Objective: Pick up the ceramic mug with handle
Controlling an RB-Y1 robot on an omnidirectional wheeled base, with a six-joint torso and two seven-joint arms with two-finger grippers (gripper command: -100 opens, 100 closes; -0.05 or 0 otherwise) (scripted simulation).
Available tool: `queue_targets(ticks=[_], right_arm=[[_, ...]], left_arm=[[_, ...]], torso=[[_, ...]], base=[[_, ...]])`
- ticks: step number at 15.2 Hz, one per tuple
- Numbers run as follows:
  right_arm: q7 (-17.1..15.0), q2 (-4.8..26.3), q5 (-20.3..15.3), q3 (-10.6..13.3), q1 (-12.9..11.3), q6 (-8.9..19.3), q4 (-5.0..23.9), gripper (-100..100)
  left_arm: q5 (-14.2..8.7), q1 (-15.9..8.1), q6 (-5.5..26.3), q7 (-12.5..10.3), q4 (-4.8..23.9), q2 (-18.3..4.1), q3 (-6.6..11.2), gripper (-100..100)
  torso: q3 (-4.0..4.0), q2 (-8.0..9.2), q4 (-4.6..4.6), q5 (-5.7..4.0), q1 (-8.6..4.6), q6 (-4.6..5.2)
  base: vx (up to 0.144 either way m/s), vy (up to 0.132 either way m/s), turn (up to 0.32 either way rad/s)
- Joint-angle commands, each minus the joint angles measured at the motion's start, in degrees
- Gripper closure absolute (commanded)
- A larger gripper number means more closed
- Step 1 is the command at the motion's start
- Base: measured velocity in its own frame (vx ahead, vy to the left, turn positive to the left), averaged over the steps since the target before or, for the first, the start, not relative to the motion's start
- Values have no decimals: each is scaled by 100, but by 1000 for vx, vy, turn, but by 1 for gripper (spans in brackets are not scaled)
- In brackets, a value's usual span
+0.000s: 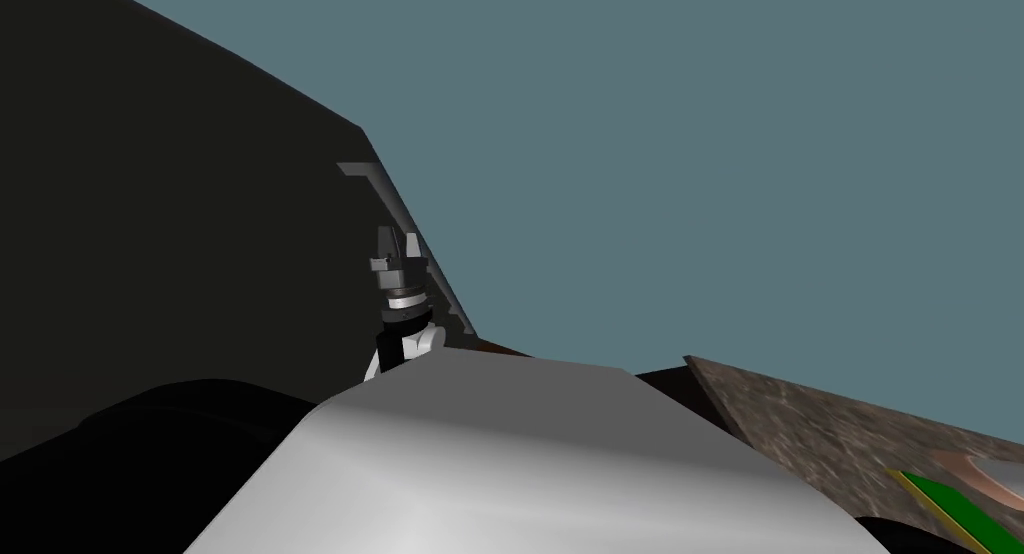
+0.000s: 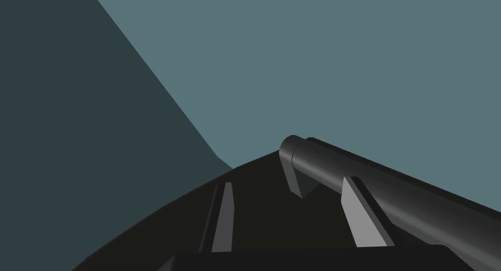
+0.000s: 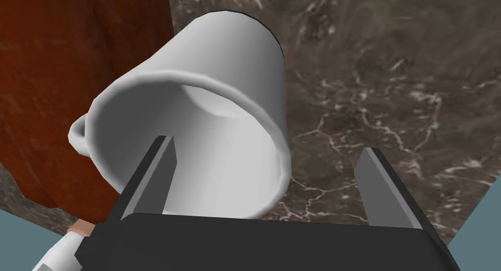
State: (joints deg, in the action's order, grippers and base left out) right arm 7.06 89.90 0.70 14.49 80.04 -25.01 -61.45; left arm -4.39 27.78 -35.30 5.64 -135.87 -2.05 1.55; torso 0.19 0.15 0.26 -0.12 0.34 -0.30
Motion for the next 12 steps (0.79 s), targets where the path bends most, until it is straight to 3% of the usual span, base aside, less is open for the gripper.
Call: queue_targets(ticks=[1, 5, 6, 7, 11, 12], right_arm=[[0, 0, 0, 0, 0, 0, 0, 100], [-19, -11, 11, -3, -3, -40, -24, 100], [-35, -133, -32, 93, -67, 116, -53, 100], [54, 25, 24, -81, 63, -34, 7, 100], [187, 264, 109, -342, 258, -261, 98, 100], [108, 189, 73, -224, 167, -168, 78, 100]], left_arm=[[0, 0, 0, 0, 0, 0, 0, 0], [0, 1, 0, 0, 0, 0, 0, 0], [0, 1, 0, 0, 0, 0, 0, 0], [0, 0, 0, 0, 0, 0, 0, 0], [0, 2, -1, 0, -1, 0, 0, 0], [0, 2, -1, 0, -1, 0, 0, 0]], torso=[[0, 0, 0, 0, 0, 0], [-14, -19, -9, 1, -1, -5], [-15, -21, -11, 0, -4, -5], [-15, -19, -11, -3, -7, -6], [-25, -37, -17, 1, 7, 1], [-29, -43, -18, 2, 11, 0]], base=[[-17, -9, 3], [-2, -1, 0], [-10, -3, 75], [13, 8, -122], [57, 38, -248], [39, 31, -104]])
